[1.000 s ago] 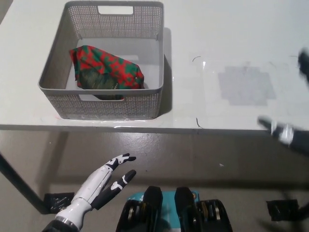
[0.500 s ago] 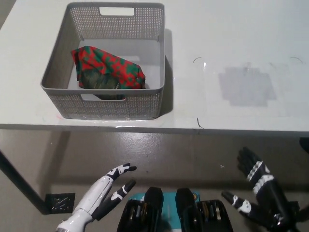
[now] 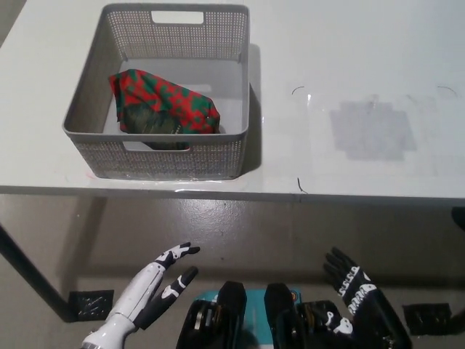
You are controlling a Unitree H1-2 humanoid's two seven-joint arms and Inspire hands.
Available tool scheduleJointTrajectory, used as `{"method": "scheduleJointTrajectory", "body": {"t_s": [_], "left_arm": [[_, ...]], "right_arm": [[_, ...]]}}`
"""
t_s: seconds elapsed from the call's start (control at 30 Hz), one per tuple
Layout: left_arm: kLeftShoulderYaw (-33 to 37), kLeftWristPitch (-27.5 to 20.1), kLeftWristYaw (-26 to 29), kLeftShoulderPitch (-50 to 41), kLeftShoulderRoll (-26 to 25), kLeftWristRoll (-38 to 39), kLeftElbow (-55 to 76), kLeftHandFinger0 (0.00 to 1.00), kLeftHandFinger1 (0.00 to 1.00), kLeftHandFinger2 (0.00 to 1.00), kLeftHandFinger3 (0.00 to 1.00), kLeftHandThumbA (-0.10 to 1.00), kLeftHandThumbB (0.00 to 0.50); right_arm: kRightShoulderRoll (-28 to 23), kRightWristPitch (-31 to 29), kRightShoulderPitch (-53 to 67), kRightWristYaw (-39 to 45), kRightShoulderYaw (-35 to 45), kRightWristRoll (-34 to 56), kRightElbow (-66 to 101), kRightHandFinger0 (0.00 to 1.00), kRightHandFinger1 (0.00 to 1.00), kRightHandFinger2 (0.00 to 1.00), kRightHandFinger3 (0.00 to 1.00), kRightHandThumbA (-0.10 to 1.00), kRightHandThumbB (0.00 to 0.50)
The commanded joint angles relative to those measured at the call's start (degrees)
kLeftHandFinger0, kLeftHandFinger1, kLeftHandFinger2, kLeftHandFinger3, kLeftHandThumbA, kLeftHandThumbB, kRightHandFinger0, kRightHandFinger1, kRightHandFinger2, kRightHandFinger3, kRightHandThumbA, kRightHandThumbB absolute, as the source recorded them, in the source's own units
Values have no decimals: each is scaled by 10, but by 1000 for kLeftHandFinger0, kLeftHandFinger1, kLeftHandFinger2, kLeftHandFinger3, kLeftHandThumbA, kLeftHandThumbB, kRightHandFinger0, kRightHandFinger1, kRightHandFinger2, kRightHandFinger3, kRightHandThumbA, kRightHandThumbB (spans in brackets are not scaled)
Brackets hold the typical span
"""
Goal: Use the right hand to pick up a bag of coffee beans on the right hand side and place it into a container on the left hand side
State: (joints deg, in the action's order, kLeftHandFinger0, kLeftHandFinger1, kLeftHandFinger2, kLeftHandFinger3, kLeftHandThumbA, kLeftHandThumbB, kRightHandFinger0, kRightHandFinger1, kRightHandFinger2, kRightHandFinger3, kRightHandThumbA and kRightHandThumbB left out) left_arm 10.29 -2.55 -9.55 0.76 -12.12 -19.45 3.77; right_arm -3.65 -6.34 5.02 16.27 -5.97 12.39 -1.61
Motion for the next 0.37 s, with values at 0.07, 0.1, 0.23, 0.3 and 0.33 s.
{"method": "scheduleJointTrajectory", "body": {"t_s": [0.07,0.1,0.23,0.3,0.33], "left_arm": [[-3,-27,15,8,1,3,-1,1000,1000,1000,1000,1000,226],[-4,-28,14,8,1,4,-2,1000,1000,1000,1000,1000,225],[-5,-28,13,7,1,5,-1,1000,1000,1000,1000,1000,214],[-6,-25,12,6,1,6,0,1000,1000,1000,1000,1000,213],[-6,-25,12,6,1,6,0,1000,1000,1000,1000,1000,213]], "right_arm": [[-14,-20,-15,22,-12,-8,-3,1000,1000,1000,1000,1000,266],[-16,-19,-15,23,-15,-11,-5,1000,1000,1000,1000,1000,259],[-22,-21,-20,23,-24,-23,-9,1000,1000,1000,1000,1000,246],[-24,-23,-22,24,-28,-25,-14,1000,1000,1000,1000,1000,237],[-24,-23,-22,24,-28,-25,-14,1000,1000,1000,1000,1000,237]]}}
